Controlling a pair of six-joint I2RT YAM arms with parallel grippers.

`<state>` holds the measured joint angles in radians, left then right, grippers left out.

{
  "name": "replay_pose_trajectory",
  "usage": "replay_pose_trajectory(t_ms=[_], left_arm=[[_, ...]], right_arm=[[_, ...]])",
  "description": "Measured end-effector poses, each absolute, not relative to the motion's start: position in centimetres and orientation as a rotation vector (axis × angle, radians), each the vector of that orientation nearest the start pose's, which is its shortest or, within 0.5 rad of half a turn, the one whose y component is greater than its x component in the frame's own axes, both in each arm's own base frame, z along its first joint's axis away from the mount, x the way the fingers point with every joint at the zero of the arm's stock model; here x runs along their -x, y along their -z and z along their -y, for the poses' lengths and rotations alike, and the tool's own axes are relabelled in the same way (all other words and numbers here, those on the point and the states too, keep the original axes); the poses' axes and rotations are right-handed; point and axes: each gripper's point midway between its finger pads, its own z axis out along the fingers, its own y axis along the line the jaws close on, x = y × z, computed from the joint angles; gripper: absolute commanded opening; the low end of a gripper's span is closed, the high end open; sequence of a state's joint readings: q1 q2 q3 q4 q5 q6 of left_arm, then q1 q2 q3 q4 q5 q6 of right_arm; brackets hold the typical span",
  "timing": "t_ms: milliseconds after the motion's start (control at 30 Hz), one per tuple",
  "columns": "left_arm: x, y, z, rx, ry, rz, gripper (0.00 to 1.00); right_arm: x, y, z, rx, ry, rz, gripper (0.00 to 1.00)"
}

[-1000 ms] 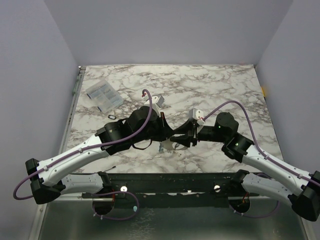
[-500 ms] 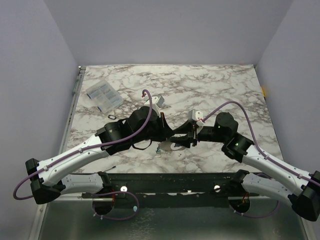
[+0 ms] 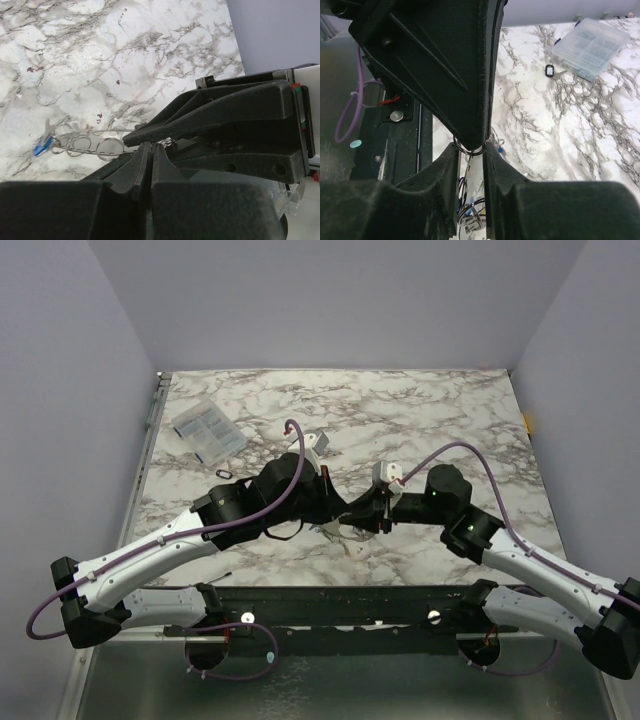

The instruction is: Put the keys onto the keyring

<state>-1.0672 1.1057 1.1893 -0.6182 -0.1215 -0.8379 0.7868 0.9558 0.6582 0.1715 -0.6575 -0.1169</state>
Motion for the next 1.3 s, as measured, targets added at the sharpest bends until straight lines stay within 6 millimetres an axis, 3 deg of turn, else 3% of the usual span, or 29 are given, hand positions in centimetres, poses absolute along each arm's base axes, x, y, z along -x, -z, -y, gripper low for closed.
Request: replay_pose_trajectory(t_ms=[233, 700, 733, 833, 967, 1067, 1200, 1300], left_arm=[[-15.7, -27.7, 30.5, -0.181, 0.974, -2.262, 0.0], [-15.6, -27.9, 30.2, -0.18, 0.972, -2.262, 0.0], [-15.6, -27.9, 30.2, -0.179, 0.974, -2.26, 0.0], [-15.5, -28.3, 30.1, -0.175, 0.984, -2.251, 0.0], [-15.5, -28.4, 30.1, -0.167, 0.993, -2.248, 0.0], [-15.5, -28.4, 30.1, -0.165, 0.994, -2.25, 0.0], [-14.5, -28.4, 30.6, -0.205, 1.006, -2.249, 0.0], [-15.1, -28.6, 30.4, -0.181, 1.017, -2.243, 0.0]], right_arm=[[-15.9, -24.4, -30.6, 1.211, -1.048, -1.324, 0.01], [-15.7, -24.4, -30.7, 1.179, -1.083, -1.362, 0.01], [-15.7, -24.5, -30.7, 1.174, -1.088, -1.361, 0.04], [-15.6, -24.8, -30.8, 1.155, -1.107, -1.356, 0.3], [-15.3, -25.4, -31.1, 1.135, -1.146, -1.34, 0.4], [-15.2, -26.0, -31.3, 1.127, -1.166, -1.315, 0.37], [-14.8, -26.0, -31.5, 1.136, -1.199, -1.315, 0.22], [-15.1, -26.1, -31.7, 1.129, -1.196, -1.304, 0.21]])
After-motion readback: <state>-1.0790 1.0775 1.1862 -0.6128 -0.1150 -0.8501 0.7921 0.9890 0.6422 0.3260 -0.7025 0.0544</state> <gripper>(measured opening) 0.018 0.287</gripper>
